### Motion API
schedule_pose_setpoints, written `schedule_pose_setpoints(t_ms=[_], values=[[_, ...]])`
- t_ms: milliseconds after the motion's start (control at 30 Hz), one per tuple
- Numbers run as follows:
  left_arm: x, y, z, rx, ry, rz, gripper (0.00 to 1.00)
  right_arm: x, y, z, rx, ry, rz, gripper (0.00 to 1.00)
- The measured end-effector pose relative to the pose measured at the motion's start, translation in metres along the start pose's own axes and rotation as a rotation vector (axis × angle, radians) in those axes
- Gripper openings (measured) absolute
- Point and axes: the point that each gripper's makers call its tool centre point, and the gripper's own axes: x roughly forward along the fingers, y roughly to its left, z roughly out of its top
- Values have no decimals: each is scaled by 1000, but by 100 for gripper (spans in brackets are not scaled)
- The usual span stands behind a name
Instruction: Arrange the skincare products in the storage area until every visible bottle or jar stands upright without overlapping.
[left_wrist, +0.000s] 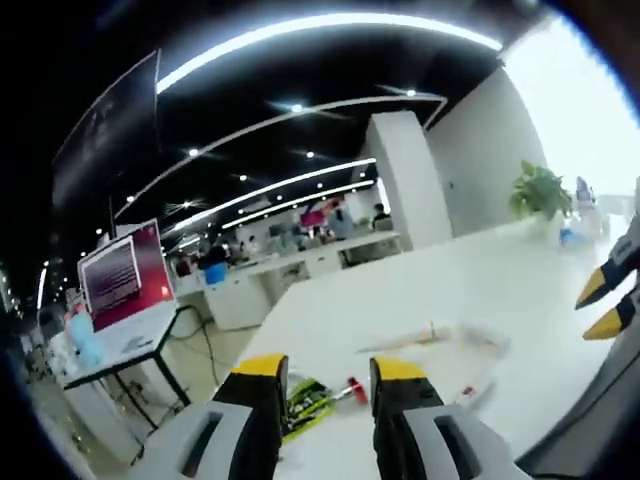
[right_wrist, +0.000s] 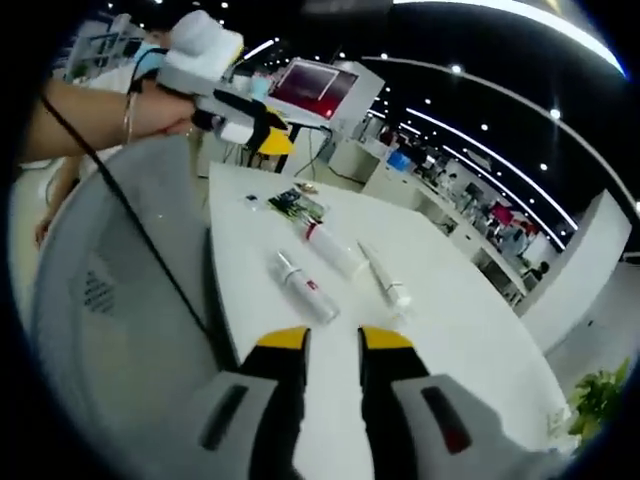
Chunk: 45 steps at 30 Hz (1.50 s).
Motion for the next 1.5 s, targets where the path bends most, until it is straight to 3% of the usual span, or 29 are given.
schedule_pose_setpoints(t_ms=[133,233,300,367,433,600,700,800,900,1033,1233,1300,1367,1433,1500], values=[[-2,1,-3,-17,13,-4,33,5,9,-19,-19,112,52,20],[-5,1,4,-38,-32,-8,32,9,18,-31,-24,190,98,20],[-3,-1,2,-51,-18,-20,32,11,20,-39,-87,238,113,20],[-1,-1,-5,-25,20,-21,32,14,22,-40,-115,246,126,20],[0,-2,-8,13,37,-19,31,15,23,-38,-81,234,139,19],[-3,5,-5,-52,16,5,31,16,19,-46,-45,273,130,19],[-3,0,-2,-45,1,-12,30,15,17,-49,-39,281,114,19],[-1,-4,-8,-22,40,-25,32,15,16,-53,-48,306,105,19],[-1,-4,-8,0,34,-33,34,12,2,-63,-38,351,34,19],[-1,-13,-8,-57,36,-95,34,11,-9,-70,6,385,-22,19],[4,-18,-10,47,65,-171,34,11,-7,-72,-5,401,-20,19],[11,1,0,81,24,-140,34,10,-11,-70,20,385,-40,19],[19,16,4,25,-12,-135,36,9,-16,-67,39,370,-56,19],[29,38,0,-123,-29,-130,37,7,-36,-58,109,304,-152,19],[30,52,-5,-217,-27,-108,39,1,-52,-57,184,283,-228,19]])
